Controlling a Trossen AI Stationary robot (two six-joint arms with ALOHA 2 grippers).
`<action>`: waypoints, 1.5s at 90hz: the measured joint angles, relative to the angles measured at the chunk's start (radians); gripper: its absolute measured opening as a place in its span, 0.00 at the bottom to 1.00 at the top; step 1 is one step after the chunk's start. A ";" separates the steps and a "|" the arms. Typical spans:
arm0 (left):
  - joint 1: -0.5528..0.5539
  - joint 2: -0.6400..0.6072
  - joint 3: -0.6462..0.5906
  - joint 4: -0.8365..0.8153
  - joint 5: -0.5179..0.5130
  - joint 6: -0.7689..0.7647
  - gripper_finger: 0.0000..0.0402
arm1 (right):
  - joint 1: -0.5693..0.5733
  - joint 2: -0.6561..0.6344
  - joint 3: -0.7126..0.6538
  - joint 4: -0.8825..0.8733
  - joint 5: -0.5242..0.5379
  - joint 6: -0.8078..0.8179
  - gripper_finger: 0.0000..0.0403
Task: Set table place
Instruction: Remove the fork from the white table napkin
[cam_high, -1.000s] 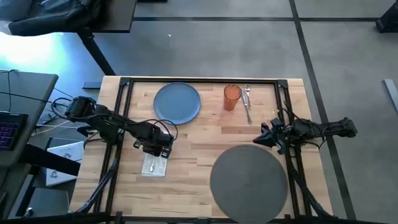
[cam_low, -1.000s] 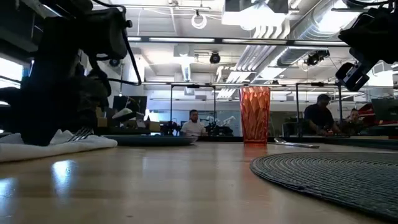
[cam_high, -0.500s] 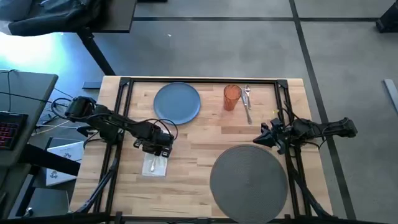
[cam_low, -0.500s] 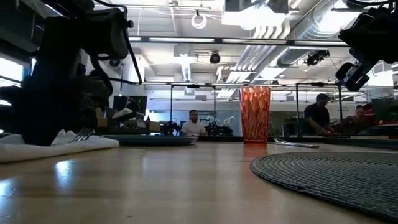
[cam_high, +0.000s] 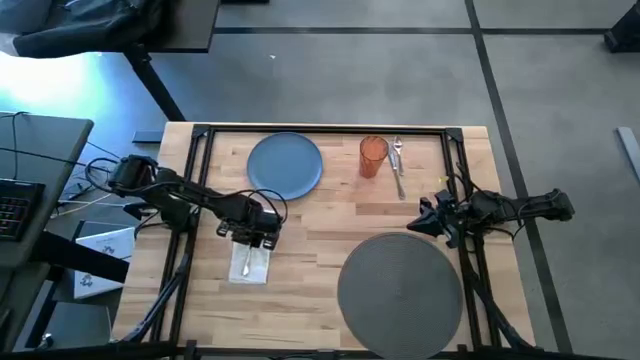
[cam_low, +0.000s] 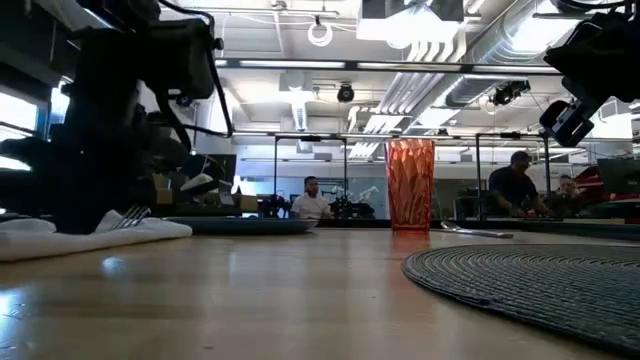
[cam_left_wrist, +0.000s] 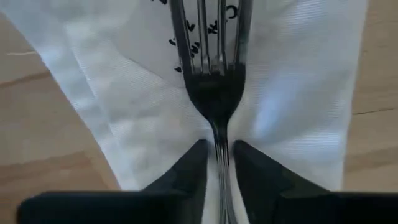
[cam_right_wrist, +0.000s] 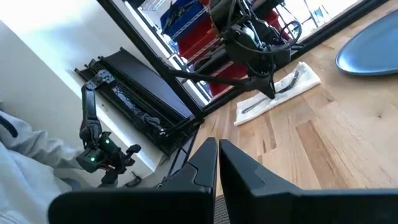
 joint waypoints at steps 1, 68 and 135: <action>0.000 0.000 0.000 0.000 0.000 0.000 0.09 | 0.000 0.000 0.000 0.000 0.000 0.000 0.00; 0.003 0.000 0.225 -0.183 -0.044 0.152 0.03 | 0.000 0.000 0.000 0.000 -0.004 -0.110 0.00; 0.018 0.006 0.007 0.028 0.019 0.106 0.04 | 0.000 0.000 0.000 0.000 -0.004 -0.098 0.00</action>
